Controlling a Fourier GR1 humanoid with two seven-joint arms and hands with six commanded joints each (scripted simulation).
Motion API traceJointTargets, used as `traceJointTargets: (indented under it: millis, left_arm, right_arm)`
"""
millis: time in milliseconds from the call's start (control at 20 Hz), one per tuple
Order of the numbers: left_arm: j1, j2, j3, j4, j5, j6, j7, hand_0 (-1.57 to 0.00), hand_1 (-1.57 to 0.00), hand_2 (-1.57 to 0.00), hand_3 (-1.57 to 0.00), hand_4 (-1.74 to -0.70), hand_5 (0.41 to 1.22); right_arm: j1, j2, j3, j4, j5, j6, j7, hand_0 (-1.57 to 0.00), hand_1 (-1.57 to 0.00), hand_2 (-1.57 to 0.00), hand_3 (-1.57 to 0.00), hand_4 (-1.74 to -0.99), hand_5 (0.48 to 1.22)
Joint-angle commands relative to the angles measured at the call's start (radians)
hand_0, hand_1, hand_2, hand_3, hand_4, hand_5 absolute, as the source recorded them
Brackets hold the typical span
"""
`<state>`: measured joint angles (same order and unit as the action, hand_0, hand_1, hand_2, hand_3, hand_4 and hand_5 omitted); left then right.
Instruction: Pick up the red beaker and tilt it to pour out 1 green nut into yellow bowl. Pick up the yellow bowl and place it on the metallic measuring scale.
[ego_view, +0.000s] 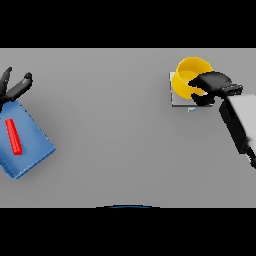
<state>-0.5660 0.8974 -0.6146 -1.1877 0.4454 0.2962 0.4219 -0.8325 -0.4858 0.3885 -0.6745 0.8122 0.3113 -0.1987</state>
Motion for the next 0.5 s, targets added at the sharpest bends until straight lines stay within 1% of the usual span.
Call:
traceJointTargets:
  millis: [0,50,150,200,300,350,450]
  left_arm:
    - [-0.002,0.001,0.001,0.008,-0.004,0.000,-0.001,0.00,0.00,0.00,0.00,-0.73,0.712]
    - [-0.004,0.005,0.003,0.011,-0.006,0.001,-0.003,0.00,0.00,0.00,0.00,-0.72,0.708]
    - [-0.002,0.012,0.005,0.004,-0.003,-0.001,0.000,0.00,0.00,0.00,0.00,-0.72,0.703]
    - [0.006,0.014,0.004,-0.005,-0.002,0.007,0.006,0.00,0.00,0.00,0.00,-0.72,0.700]
    - [0.003,0.005,0.004,-0.006,-0.001,0.009,-0.005,0.00,0.00,0.00,0.00,-0.72,0.697]
    - [-0.008,0.006,0.002,0.005,-0.006,0.004,0.007,0.00,0.00,0.00,0.00,-0.72,0.696]
    - [-0.009,0.006,0.004,0.007,-0.003,-0.002,0.004,0.00,0.00,0.00,0.00,-0.72,0.693]
  right_arm:
    - [-0.001,-0.002,0.010,0.003,0.008,0.003,-0.011,-0.29,-0.48,-0.60,-0.57,-1.517,0.902]
    - [0.007,-0.011,0.018,-0.012,0.014,0.005,-0.020,-0.24,-0.38,-0.52,-0.53,-1.501,0.877]
    - [-0.007,-0.008,0.028,0.006,0.026,-0.004,-0.039,-0.15,-0.24,-0.37,-0.45,-1.469,0.842]
    - [-0.007,-0.011,0.027,0.014,0.027,-0.003,-0.033,-0.12,-0.19,-0.31,-0.41,-1.456,0.827]
    - [-0.010,-0.005,0.025,0.020,0.023,0.016,-0.018,-0.08,-0.12,-0.20,-0.35,-1.431,0.799]
    - [-0.006,-0.006,0.024,0.019,0.021,0.021,-0.012,-0.06,-0.10,-0.16,-0.32,-1.422,0.785]
    - [-0.001,-0.011,0.020,-0.003,0.014,0.041,0.009,-0.04,-0.06,-0.10,-0.27,-1.410,0.759]
